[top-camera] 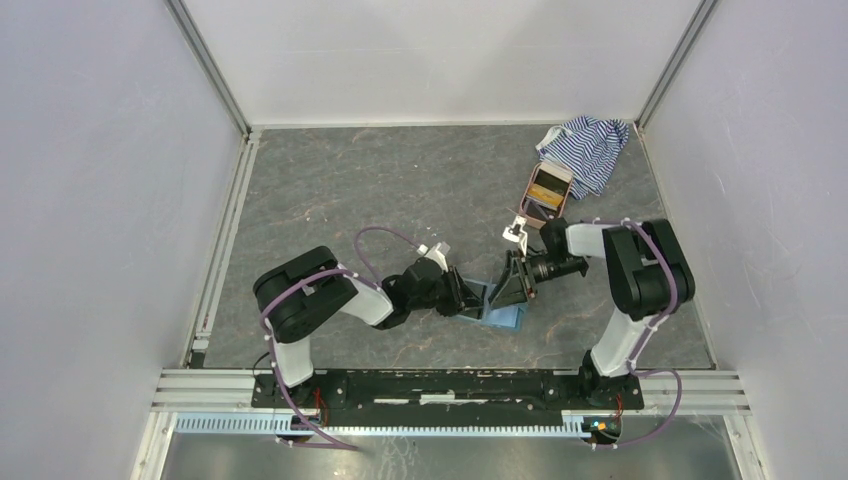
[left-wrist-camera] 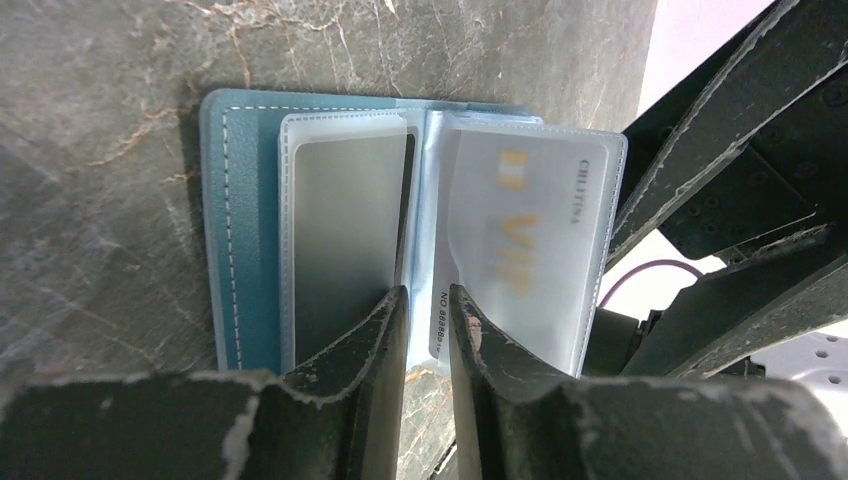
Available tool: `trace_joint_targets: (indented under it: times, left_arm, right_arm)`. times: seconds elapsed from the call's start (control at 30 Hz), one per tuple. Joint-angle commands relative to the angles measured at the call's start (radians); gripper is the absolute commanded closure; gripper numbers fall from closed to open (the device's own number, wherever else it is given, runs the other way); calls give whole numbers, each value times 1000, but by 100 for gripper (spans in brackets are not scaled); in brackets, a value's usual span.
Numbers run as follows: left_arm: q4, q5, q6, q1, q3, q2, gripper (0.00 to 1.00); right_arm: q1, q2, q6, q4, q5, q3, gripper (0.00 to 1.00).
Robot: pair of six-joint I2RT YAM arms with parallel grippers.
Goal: Put the credit cards into the card holder
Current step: Insert the credit card into the card holder.
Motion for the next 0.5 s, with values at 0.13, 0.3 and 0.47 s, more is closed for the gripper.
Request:
trace_joint_targets:
  times: [0.13,0.3,0.47]
  left_arm:
    - [-83,-11,5,24,-24,-40,69]
    - [-90,-2,8,31,-18,-37,68]
    - [-96,4,7,37,-22,-47,68]
  right_arm:
    - [6,178,-636,-549,-59,165,54]
    - [5,156,-540,-461,-30,155,53]
    - [13,40,48,82,117,24,53]
